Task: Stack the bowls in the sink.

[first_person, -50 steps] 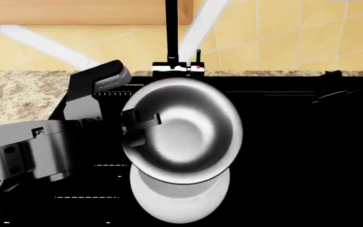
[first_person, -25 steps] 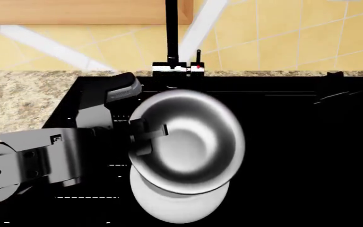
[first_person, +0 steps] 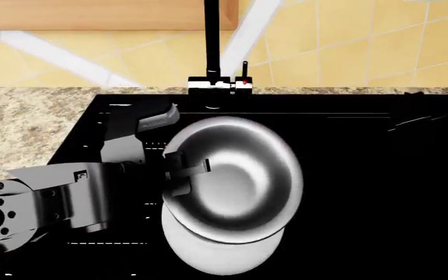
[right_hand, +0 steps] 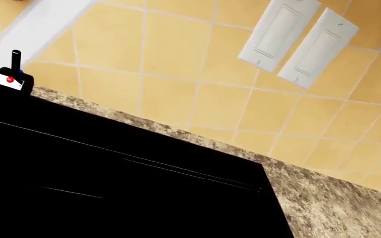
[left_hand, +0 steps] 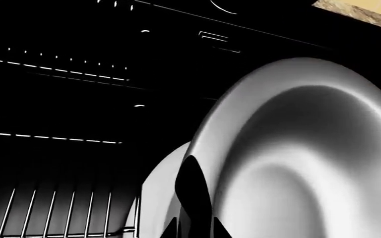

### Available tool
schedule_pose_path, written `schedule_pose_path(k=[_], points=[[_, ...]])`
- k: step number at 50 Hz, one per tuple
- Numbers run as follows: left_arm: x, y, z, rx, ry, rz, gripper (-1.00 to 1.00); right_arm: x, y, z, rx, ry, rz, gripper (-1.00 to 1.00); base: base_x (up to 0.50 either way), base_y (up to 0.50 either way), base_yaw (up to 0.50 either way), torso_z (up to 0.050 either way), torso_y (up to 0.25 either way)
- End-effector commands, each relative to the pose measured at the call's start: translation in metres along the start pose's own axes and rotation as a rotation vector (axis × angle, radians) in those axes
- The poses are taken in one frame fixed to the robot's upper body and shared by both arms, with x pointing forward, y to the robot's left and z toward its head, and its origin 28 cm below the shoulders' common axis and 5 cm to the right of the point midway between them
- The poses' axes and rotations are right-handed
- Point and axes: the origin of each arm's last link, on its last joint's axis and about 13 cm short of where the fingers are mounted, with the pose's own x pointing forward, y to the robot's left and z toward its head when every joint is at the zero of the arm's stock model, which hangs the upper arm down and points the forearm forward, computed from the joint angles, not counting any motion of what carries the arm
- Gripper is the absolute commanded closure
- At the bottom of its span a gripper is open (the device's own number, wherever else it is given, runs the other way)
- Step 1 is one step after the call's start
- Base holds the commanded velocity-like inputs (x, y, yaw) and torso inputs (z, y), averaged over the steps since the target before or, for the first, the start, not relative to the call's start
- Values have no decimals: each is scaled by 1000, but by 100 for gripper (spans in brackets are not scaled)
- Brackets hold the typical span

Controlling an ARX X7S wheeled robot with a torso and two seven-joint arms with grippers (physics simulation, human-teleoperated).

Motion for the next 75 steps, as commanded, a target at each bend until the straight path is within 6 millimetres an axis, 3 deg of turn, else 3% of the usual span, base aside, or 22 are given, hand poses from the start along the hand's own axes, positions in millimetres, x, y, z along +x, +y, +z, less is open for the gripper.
schedule_pose_path(k=[1,7,8,27,44,58,75], points=[[5,0,-1,1,7,4,100,1,0,-1,2,3,-1,-100,0,0,0,0,0],[3,-1,-1,12,10,-3,100,1,0,-2,1,4,0,-100,0,0,0,0,0],[3,-1,-1,16,10,-4,-100,1,0,-2,0,5,0,-100,0,0,0,0,0],[-18,-5,10,31,-43,-50,-100,0,-1,-1,1,6,-1,-100,0,0,0,0,0],[-78,-11,41,23,-209,-70,-100,-3,-4,1,9,3,-11,-100,0,0,0,0,0],[-122,-11,51,33,-315,-62,-100,-11,-8,3,8,-12,-18,-100,0,0,0,0,0],[-153,10,42,186,-475,88,-100,-50,-22,16,83,-188,7,-100,0,0,0,0,0]])
